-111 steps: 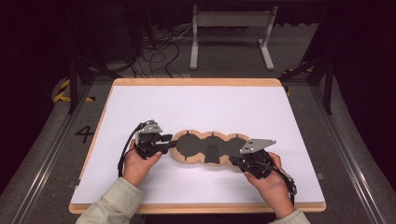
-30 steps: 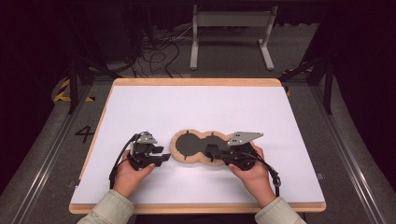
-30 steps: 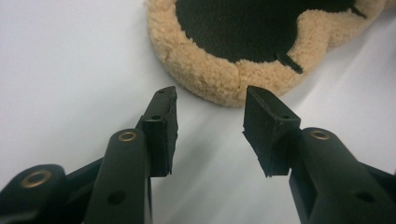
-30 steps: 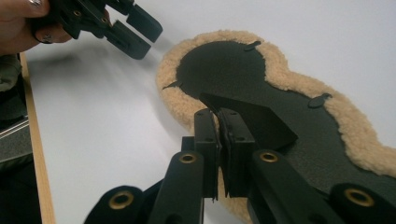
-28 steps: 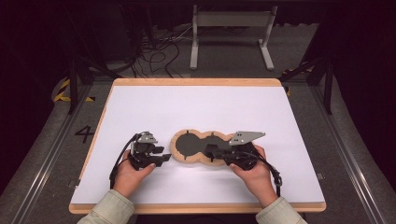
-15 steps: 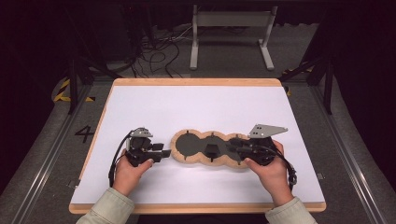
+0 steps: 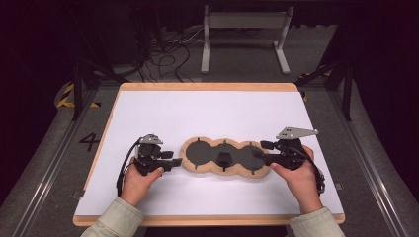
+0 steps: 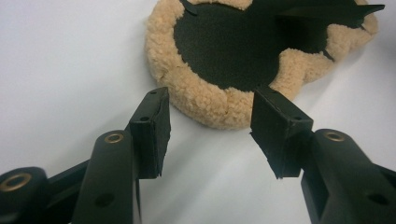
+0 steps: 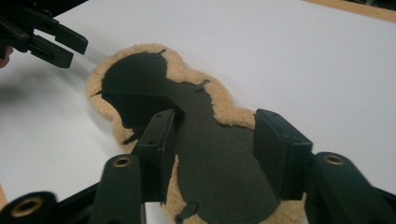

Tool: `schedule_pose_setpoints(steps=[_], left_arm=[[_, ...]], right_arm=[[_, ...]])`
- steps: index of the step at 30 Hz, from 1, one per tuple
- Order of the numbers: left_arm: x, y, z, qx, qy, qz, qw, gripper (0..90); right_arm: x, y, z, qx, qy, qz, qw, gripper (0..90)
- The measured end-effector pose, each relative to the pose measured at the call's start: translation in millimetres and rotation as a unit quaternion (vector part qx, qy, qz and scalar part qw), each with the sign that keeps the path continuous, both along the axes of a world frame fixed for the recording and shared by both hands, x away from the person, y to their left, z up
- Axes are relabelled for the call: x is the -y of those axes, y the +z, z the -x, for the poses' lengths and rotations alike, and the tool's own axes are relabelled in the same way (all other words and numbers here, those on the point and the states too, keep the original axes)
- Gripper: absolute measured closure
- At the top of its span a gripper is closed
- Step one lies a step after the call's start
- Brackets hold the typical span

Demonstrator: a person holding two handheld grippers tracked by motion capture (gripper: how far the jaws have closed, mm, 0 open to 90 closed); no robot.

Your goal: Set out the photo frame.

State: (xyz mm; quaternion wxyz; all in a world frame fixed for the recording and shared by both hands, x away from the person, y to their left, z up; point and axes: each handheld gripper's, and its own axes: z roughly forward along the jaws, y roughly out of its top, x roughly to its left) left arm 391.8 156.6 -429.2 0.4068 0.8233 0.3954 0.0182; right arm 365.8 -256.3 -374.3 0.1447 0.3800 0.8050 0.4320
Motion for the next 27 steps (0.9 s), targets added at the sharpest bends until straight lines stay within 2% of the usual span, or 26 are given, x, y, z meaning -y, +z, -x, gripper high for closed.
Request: schedule_pose_setpoints(steps=[2,7,9,10,15,20,25,26,27], left_arm=[[0.5,-1.0,-1.0,-0.001,0.001,-0.003,1.0000,47.4],[1.2,-2.9,-2.9,-0.003,0.004,-0.012,0.9999,45.6],[1.5,-4.4,-4.5,-0.008,0.002,-0.013,0.9999,43.4],[1.5,-4.4,-4.5,-0.008,0.002,-0.013,0.9999,42.4],[3.7,-6.9,-6.1,-0.011,0.001,-0.014,0.9998,40.3],[6.0,-9.4,-7.6,-0.016,-0.004,-0.024,0.9996,39.4],[8.7,-13.0,-9.8,-0.029,-0.018,-0.023,0.9992,36.0],[9.3,-13.9,-11.0,-0.028,-0.024,-0.024,0.9990,35.3],[9.3,-13.9,-11.0,-0.028,-0.024,-0.024,0.9990,35.0]], right_arm=[[3.9,-2.4,-2.1,-0.014,-0.008,0.001,0.9999,44.5],[12.4,-5.5,-4.6,-0.020,-0.025,-0.007,0.9995,37.4],[16.2,-8.6,-7.2,-0.033,-0.026,-0.014,0.9990,31.7],[16.2,-8.6,-7.2,-0.033,-0.026,-0.014,0.9990,31.7],[19.5,-16.9,-12.4,-0.061,-0.034,0.007,0.9975,25.3],[23.9,-25.3,-16.3,-0.089,-0.043,0.020,0.9949,24.0],[27.5,-31.2,-18.2,-0.104,-0.050,0.025,0.9930,24.0],[29.2,-34.7,-19.2,-0.116,-0.061,0.029,0.9909,25.3],[29.2,-34.7,-19.2,-0.116,-0.061,0.029,0.9909,25.3]])
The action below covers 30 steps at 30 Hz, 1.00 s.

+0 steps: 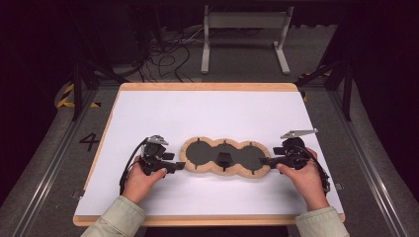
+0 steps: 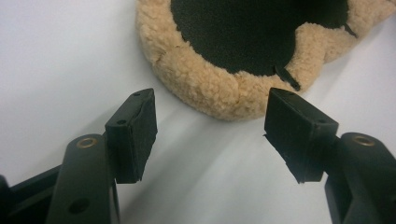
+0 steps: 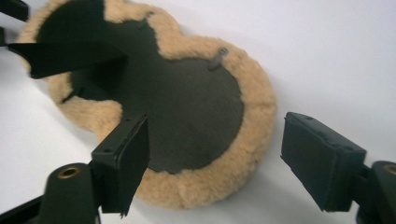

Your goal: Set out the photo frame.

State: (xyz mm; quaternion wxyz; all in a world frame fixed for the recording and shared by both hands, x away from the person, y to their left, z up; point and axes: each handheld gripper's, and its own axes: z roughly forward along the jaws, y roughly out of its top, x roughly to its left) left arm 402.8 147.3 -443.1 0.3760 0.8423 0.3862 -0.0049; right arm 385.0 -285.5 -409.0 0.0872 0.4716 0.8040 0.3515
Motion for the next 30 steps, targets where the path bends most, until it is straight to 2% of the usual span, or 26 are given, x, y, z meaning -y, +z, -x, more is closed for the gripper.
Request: schedule_pose_setpoints(steps=[8,11,16,20,22,30], left_arm=[[6.5,-6.7,-2.6,-0.019,-0.009,-0.014,0.9997,31.2],[8.6,-7.6,-2.4,-0.016,-0.013,-0.020,0.9996,31.1],[9.3,-7.7,-2.9,-0.017,-0.014,-0.018,0.9996,30.4],[9.8,-7.7,-2.8,-0.018,-0.009,-0.016,0.9997,29.7],[8.4,-7.6,-3.6,-0.012,-0.003,-0.020,0.9997,29.6],[10.5,-8.6,-4.4,-0.014,-0.003,-0.010,0.9998,29.2]], right_arm=[[3.6,-8.9,-1.6,-0.026,-0.004,-0.002,0.9997,23.5],[3.5,-11.3,-2.1,-0.035,-0.001,-0.001,0.9994,22.4],[0.9,-18.1,-3.1,-0.058,0.006,-0.001,0.9983,21.6],[-1.9,-20.7,-3.5,-0.083,0.014,-0.004,0.9964,21.6],[-2.9,-22.0,-3.5,-0.096,0.020,-0.006,0.9952,21.6],[-5.6,-25.0,-3.5,-0.095,0.019,-0.005,0.9953,19.8]])
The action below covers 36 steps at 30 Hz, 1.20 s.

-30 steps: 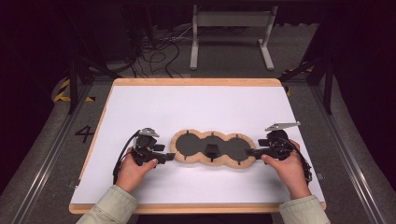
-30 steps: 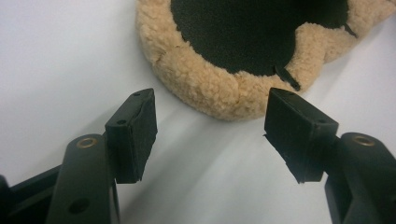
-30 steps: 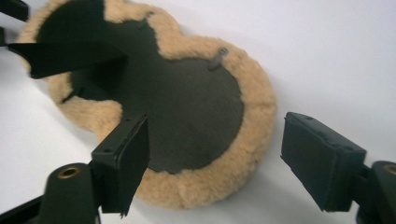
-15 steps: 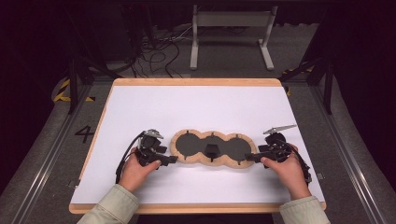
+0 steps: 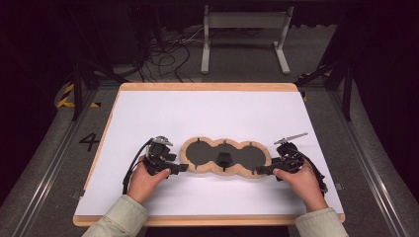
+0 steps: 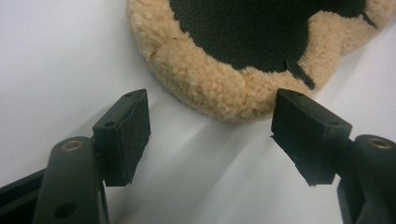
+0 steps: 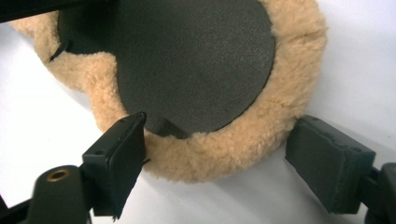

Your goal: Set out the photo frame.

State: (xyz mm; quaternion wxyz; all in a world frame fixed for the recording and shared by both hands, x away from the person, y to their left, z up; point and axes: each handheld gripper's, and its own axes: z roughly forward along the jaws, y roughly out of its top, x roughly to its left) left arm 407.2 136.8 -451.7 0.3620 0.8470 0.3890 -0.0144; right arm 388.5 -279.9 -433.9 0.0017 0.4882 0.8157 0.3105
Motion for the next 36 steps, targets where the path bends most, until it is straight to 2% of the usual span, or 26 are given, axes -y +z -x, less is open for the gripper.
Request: schedule_pose_setpoints(steps=[8,9,10,14,17,18,19,22,25,26,30,32,36], left_arm=[[6.0,-1.2,-3.3,-0.007,-0.003,0.024,0.9997,29.0],[6.3,-0.8,-3.5,-0.014,0.000,0.028,0.9995,28.7],[6.2,-1.2,-5.0,-0.008,0.002,0.033,0.9994,28.6],[7.5,-1.8,-9.5,-0.010,0.013,0.042,0.9990,27.7],[10.7,-1.6,-11.7,-0.014,0.015,0.040,0.9990,26.1],[10.7,-1.6,-11.7,-0.014,0.015,0.040,0.9990,26.1],[12.4,-0.6,-12.8,-0.006,0.019,0.030,0.9994,25.9],[13.2,-0.1,-12.3,-0.010,0.021,0.029,0.9993,25.8],[13.8,0.0,-12.1,-0.012,0.024,0.029,0.9992,26.1],[14.0,0.1,-12.0,-0.013,0.025,0.029,0.9992,26.2],[14.1,-0.1,-12.3,-0.012,0.028,0.030,0.9991,26.4],[13.1,-0.7,-13.0,-0.019,0.028,0.034,0.9989,26.5],[12.1,-2.3,-13.8,-0.023,0.030,0.039,0.9985,26.6]], right_arm=[[-0.2,-2.7,2.8,0.012,-0.004,-0.008,0.9999,18.3],[0.3,-3.2,3.0,0.013,-0.006,-0.011,0.9998,18.3],[1.0,-3.9,3.2,0.016,-0.006,-0.014,0.9998,18.3],[1.5,-5.6,5.0,0.023,-0.014,-0.022,0.9994,17.0],[-1.7,-6.0,5.9,0.024,-0.012,-0.017,0.9995,13.1],[-1.7,-6.0,5.9,0.024,-0.012,-0.017,0.9995,13.1],[-3.7,-5.8,6.2,0.025,-0.014,-0.012,0.9995,12.9],[-5.0,-5.1,5.8,0.021,-0.019,-0.008,0.9996,13.0],[-5.2,-5.1,5.7,0.019,-0.022,-0.011,0.9995,12.0],[-5.9,-5.7,5.0,0.015,-0.024,-0.018,0.9994,7.8],[-12.9,-7.0,6.2,0.015,-0.027,-0.009,0.9995,1.1],[-16.0,-6.9,6.5,0.016,-0.025,0.001,0.9996,0.7],[-14.1,-6.7,6.3,0.015,-0.025,-0.003,0.9996,1.5]])
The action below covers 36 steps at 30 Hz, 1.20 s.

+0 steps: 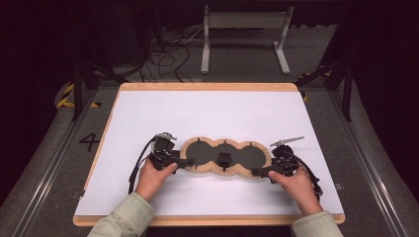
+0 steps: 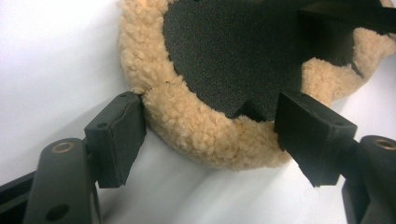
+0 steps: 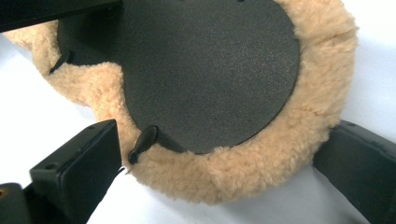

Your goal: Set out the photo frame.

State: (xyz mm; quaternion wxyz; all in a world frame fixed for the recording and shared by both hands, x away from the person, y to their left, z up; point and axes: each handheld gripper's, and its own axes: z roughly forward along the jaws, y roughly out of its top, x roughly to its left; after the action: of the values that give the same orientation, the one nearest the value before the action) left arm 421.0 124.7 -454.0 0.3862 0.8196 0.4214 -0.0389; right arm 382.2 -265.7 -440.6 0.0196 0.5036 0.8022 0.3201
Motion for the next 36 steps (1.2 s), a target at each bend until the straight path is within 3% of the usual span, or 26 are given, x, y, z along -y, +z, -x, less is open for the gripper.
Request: schedule_pose_setpoints(steps=[4,7,11,16,17,21,23,26,29,31,34,36], left_arm=[[1.2,0.5,1.2,0.002,0.006,-0.003,1.0000,27.8],[-0.2,0.0,1.0,-0.001,0.013,0.005,0.9999,29.2],[-0.1,0.7,1.4,-0.004,0.017,0.006,0.9998,31.2],[0.0,4.2,3.5,0.003,0.020,0.001,0.9998,33.4],[-1.3,5.7,3.5,0.015,0.024,-0.005,0.9996,34.5],[-3.2,13.1,6.6,0.028,0.031,-0.003,0.9991,40.5],[-2.7,16.9,8.4,0.044,0.030,-0.015,0.9985,41.4],[-3.5,19.2,10.4,0.051,0.038,-0.014,0.9979,43.8],[-4.4,22.0,13.0,0.060,0.039,-0.018,0.9973,45.0],[-3.8,23.0,14.4,0.062,0.041,-0.013,0.9971,44.9],[-2.7,27.6,17.9,0.074,0.044,-0.014,0.9962,45.0],[-3.3,28.0,17.9,0.074,0.045,-0.015,0.9961,45.3]], right_arm=[[-4.1,1.0,1.4,0.003,-0.007,0.018,0.9998,3.3],[-3.2,1.6,1.0,0.001,-0.004,0.016,0.9999,4.2],[6.0,2.8,-0.3,-0.014,-0.014,-0.024,0.9995,7.5],[8.2,3.7,0.9,-0.010,-0.032,-0.029,0.9990,14.1],[8.8,4.0,1.1,-0.010,-0.034,-0.031,0.9989,14.1],[13.5,8.7,2.7,-0.010,-0.044,-0.060,0.9972,18.8],[12.7,12.1,4.6,0.000,-0.050,-0.056,0.9972,21.7],[11.9,17.9,8.3,0.021,-0.063,-0.045,0.9968,30.4],[14.4,24.7,12.9,0.042,-0.083,-0.056,0.9941,43.4],[14.9,26.7,13.9,0.048,-0.087,-0.056,0.9935,44.8],[9.3,36.9,20.3,0.079,-0.092,-0.028,0.9922,51.2],[7.2,39.0,21.8,0.088,-0.090,-0.019,0.9919,52.8]])
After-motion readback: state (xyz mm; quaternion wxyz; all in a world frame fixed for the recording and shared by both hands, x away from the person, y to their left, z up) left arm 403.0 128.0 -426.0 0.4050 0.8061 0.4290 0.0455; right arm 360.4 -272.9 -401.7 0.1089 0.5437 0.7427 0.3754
